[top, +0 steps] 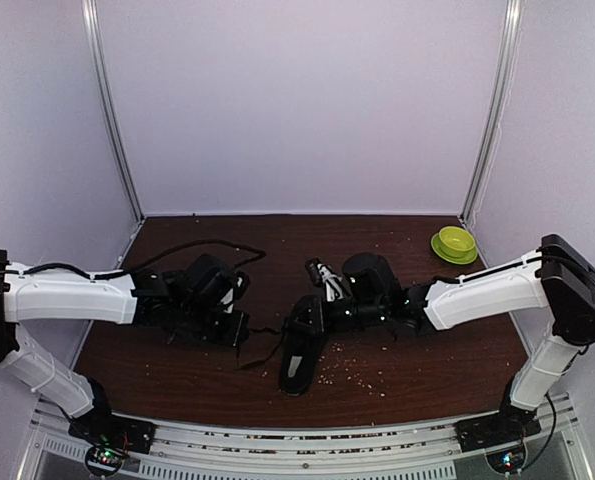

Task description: Tie the shoes

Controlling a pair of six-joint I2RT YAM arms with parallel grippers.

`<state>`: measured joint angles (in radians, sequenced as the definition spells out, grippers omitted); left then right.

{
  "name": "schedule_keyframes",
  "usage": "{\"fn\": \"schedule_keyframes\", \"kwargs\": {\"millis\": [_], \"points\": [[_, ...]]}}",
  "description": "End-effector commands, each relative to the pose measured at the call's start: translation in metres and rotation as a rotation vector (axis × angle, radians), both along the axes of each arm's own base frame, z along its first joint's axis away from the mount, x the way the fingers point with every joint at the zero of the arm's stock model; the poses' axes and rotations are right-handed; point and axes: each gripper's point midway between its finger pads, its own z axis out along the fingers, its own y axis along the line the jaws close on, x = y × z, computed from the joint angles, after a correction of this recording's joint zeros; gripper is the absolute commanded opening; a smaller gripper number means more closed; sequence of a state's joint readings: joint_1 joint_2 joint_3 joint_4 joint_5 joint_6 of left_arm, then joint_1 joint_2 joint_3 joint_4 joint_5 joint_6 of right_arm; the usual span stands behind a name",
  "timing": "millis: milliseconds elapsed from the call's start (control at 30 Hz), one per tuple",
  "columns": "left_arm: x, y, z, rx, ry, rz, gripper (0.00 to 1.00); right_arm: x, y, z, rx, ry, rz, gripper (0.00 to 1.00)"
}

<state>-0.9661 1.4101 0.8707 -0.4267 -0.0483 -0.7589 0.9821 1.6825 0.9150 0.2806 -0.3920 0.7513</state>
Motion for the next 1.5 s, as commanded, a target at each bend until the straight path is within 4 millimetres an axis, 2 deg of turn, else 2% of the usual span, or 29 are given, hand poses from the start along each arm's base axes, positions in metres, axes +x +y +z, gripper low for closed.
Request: {"fn": "schedule_keyframes", "kwargs": {"millis": [0, 167, 233, 333, 467, 567, 667, 733, 833, 933, 1133, 1267, 1467], "points": [[-0.055, -0.057, 0.032, -0.167, 0.170, -0.210, 0.00, 0.006, 0.009, 0.005, -0.006, -0.027, 0.004, 0.00], [-0.108, -0.127, 0.093, -0.387, 0.213, -0.466, 0.00, 0.011, 0.012, 0.009, -0.020, -0.038, 0.008, 0.00], [-0.123, -0.139, 0.101, -0.419, 0.238, -0.531, 0.03, 0.013, 0.013, 0.010, -0.023, -0.040, 0.008, 0.00], [-0.123, -0.132, 0.088, -0.374, 0.252, -0.512, 0.35, 0.016, 0.014, 0.014, -0.021, -0.044, 0.007, 0.00], [-0.113, -0.112, 0.081, -0.296, 0.194, -0.470, 0.46, 0.017, 0.013, 0.018, -0.020, -0.052, 0.006, 0.00], [-0.092, -0.095, 0.087, -0.272, 0.103, -0.413, 0.46, 0.016, 0.012, 0.019, -0.019, -0.058, 0.013, 0.00], [-0.063, -0.075, 0.100, -0.291, -0.066, -0.345, 0.42, 0.014, 0.011, 0.021, -0.012, -0.067, 0.023, 0.00], [-0.043, -0.062, 0.093, -0.302, -0.151, -0.291, 0.40, 0.013, 0.010, 0.022, -0.006, -0.067, 0.027, 0.00], [-0.017, -0.054, 0.087, -0.350, -0.236, -0.242, 0.39, 0.010, 0.008, 0.021, 0.000, -0.061, 0.026, 0.00], [-0.006, -0.056, 0.080, -0.376, -0.319, -0.264, 0.40, 0.009, 0.005, 0.020, 0.004, -0.057, 0.021, 0.00], [0.001, -0.072, 0.070, -0.366, -0.441, -0.368, 0.47, 0.007, 0.001, 0.019, 0.002, -0.051, 0.012, 0.00], [0.005, -0.083, 0.062, -0.364, -0.463, -0.400, 0.51, 0.007, -0.001, 0.019, 0.005, -0.047, 0.001, 0.00], [0.012, -0.092, 0.038, -0.307, -0.437, -0.415, 0.53, 0.009, -0.001, 0.022, 0.009, -0.049, -0.008, 0.00]]}}
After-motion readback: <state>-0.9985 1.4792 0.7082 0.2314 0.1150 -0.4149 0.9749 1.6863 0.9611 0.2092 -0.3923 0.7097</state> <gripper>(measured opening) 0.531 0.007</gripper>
